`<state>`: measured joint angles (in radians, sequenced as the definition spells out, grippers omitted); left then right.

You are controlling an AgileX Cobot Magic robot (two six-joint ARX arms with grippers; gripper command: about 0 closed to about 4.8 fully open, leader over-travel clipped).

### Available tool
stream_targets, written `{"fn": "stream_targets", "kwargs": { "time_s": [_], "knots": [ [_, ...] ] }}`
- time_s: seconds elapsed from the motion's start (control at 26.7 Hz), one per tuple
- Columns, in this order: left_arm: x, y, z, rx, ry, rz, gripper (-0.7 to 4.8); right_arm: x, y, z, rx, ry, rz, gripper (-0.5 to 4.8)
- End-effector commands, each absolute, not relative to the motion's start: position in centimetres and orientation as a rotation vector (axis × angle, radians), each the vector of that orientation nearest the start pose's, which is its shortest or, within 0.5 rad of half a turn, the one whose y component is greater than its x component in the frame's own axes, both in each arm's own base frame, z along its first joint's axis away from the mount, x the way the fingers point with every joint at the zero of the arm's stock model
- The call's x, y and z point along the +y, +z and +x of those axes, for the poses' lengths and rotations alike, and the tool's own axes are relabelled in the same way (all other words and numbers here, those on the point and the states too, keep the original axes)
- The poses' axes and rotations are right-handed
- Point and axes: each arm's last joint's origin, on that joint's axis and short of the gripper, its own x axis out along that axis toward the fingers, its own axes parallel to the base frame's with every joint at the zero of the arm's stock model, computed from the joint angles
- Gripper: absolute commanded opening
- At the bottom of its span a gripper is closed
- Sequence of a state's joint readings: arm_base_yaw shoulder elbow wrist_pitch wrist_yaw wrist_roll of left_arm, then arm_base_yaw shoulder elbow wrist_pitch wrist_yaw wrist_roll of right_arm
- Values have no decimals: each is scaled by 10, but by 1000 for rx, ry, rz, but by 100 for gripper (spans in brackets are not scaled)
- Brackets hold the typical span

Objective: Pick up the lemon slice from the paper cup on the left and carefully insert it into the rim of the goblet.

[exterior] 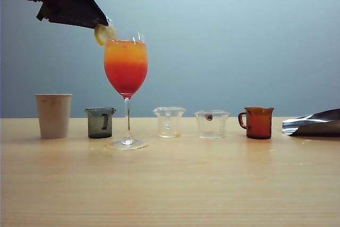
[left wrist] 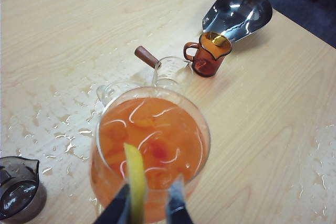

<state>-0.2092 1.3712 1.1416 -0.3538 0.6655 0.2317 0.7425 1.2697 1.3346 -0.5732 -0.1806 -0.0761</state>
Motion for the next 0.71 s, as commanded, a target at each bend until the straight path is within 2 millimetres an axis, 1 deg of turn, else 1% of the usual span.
{"fn": "stream_targets", "kwargs": {
  "time_s": [0.04,0.11,0.15,0.26,0.3,0.6,0.71],
  "knots": [
    [-79,319,284,462,-920,74,90,184,388,192,447,930,-210,-4],
    [-79,319,284,462,-921,73,93,184,388,192,448,930,-210,-4],
    [-79,319,284,462,-921,73,105,184,388,192,448,930,-210,-4],
    [-79,319,284,462,-921,73,182,184,388,192,448,930,-210,-4],
    [-79,319,284,462,-921,73,187,184,388,192,448,930,-210,-4],
    [-79,321,283,455,-920,76,187,184,388,192,448,930,-210,-4],
    [-78,327,279,431,-916,83,187,184,388,192,448,930,-210,-4]
  ]
}}
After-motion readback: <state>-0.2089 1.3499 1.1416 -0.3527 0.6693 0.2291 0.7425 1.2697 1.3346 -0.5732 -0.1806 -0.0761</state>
